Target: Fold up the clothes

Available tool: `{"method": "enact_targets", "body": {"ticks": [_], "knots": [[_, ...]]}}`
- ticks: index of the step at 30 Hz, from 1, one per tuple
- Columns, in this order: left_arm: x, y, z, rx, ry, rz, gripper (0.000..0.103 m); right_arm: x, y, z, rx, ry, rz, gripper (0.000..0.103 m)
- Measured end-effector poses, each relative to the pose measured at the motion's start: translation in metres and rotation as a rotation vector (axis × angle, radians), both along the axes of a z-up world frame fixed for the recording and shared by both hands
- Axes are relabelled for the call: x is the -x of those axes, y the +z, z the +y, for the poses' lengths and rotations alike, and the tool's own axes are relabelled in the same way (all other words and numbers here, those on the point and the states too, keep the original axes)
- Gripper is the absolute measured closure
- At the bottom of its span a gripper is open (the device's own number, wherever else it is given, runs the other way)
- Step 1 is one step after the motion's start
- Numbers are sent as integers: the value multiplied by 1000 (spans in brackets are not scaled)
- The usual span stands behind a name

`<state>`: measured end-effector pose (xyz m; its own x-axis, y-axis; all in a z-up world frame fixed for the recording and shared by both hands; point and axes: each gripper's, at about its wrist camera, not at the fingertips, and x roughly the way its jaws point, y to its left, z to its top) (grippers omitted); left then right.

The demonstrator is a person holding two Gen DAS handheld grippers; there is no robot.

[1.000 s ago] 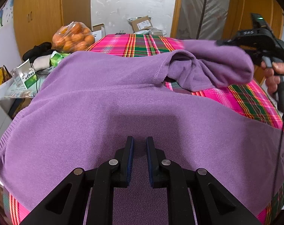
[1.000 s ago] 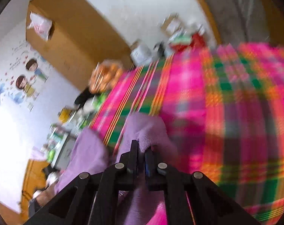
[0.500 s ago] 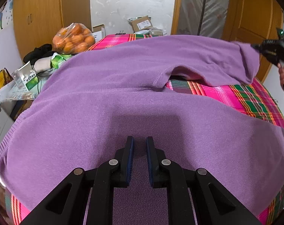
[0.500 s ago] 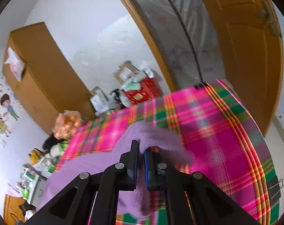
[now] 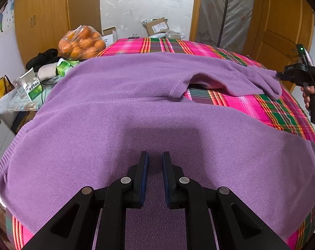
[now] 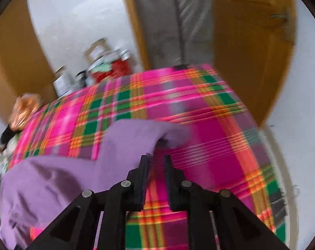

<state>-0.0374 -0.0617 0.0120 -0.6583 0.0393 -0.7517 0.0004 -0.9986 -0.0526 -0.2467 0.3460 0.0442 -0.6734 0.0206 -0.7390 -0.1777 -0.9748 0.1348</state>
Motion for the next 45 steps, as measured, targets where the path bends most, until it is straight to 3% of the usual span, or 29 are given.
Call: {"method": "enact_targets", "body": {"ticks": [4,8,13,19,23,28,34,38,40,41,42,45], "knots": [[1,0,1,12,0,-1,90,-4,18,-34,-83,132,88,82],[2,-1,1,9,1,-1,90,13,-2,-70,-106,276,10,80],[1,-1,0,-11,0,0,90,21,-21,-66,-111,250,-2,80],[1,-1,1,-6,2,0,90,17,-7,32,267,3,84,76],[1,-1,2,-4,2,0,90,17,-25,64,487,-24,44,71],[1,-1,3,7,2,-1,90,32,-48,66,610,-29,9,71],[2,-1,3,19,1,-2,90,50,-62,73,731,-72,35,68],[2,-1,4,28,2,-2,90,65,-67,74,715,-97,10,68],[2,-1,4,30,3,-2,90,73,-67,74,672,-93,-4,78],[2,-1,4,31,3,-2,90,74,-64,74,638,-86,-4,95],[2,-1,4,32,3,-2,90,76,-60,74,600,-77,0,100],[2,-1,4,35,5,-2,90,72,-39,76,510,-52,57,100]]}}
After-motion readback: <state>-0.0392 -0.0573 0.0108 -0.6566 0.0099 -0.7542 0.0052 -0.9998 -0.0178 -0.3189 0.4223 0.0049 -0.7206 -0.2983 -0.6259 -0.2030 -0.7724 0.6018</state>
